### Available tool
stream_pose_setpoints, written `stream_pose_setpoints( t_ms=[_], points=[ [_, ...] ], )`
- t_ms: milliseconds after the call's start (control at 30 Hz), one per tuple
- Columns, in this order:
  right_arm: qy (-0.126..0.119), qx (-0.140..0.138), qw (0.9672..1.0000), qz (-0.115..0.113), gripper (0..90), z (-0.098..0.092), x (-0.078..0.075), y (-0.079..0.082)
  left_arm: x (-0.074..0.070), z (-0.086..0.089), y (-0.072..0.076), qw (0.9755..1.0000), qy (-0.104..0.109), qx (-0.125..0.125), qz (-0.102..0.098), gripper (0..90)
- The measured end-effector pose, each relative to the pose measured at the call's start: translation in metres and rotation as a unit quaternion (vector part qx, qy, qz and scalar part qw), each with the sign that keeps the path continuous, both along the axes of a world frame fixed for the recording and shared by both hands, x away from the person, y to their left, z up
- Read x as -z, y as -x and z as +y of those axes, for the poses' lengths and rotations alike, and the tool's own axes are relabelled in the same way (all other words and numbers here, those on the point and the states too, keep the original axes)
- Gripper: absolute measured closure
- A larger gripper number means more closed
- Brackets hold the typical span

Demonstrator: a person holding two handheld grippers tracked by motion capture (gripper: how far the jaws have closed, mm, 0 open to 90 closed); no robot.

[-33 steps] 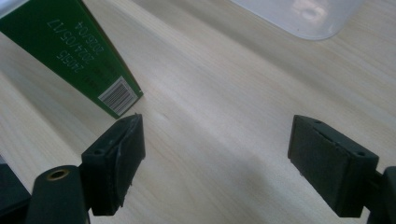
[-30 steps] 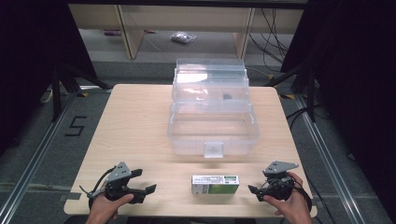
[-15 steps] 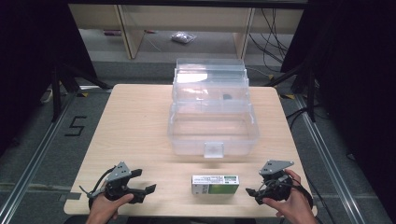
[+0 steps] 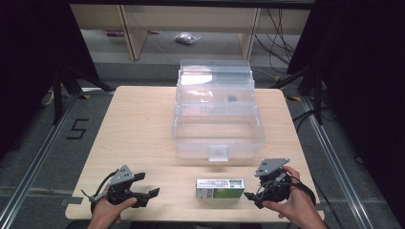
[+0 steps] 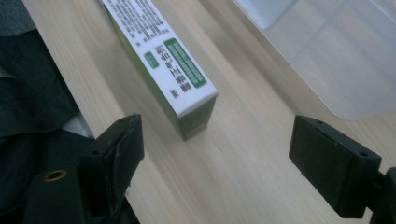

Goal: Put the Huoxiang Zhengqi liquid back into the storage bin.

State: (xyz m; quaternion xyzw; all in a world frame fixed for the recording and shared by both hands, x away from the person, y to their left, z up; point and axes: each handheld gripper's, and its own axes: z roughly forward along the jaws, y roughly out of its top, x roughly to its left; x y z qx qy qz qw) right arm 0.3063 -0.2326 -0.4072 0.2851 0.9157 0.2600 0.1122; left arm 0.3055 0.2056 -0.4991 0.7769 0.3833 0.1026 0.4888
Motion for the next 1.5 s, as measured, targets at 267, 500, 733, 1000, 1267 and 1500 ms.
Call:
stream_pose_setpoints(
  t_ms=[267,500,733,1000,1267,1500],
  points=[
    [0.034,-0.057,0.9977,-0.009,19.1,0.027,-0.004,-0.005,-0.001,0.000,0.000,1.0000,-0.002,-0.001,0.004,15.1],
    [0.053,-0.102,0.9933,0.000,19.1,0.055,-0.004,-0.011,-0.001,0.000,-0.001,1.0000,-0.004,-0.002,0.005,15.1],
    [0.078,-0.128,0.9886,0.011,20.2,0.078,0.002,-0.019,0.000,0.000,-0.001,1.0000,0.003,-0.005,-0.001,15.1],
    [0.085,-0.156,0.9836,0.032,20.5,0.094,0.008,-0.028,0.000,0.000,-0.001,1.0000,-0.003,0.000,0.007,15.1],
    [0.102,-0.165,0.9799,0.047,22.4,0.105,0.014,-0.032,-0.001,0.000,0.000,1.0000,-0.003,-0.001,0.006,15.0],
    [0.108,-0.175,0.9774,0.050,24.2,0.110,0.019,-0.035,-0.001,0.000,-0.001,1.0000,-0.001,0.001,0.007,15.0]
  ],
)
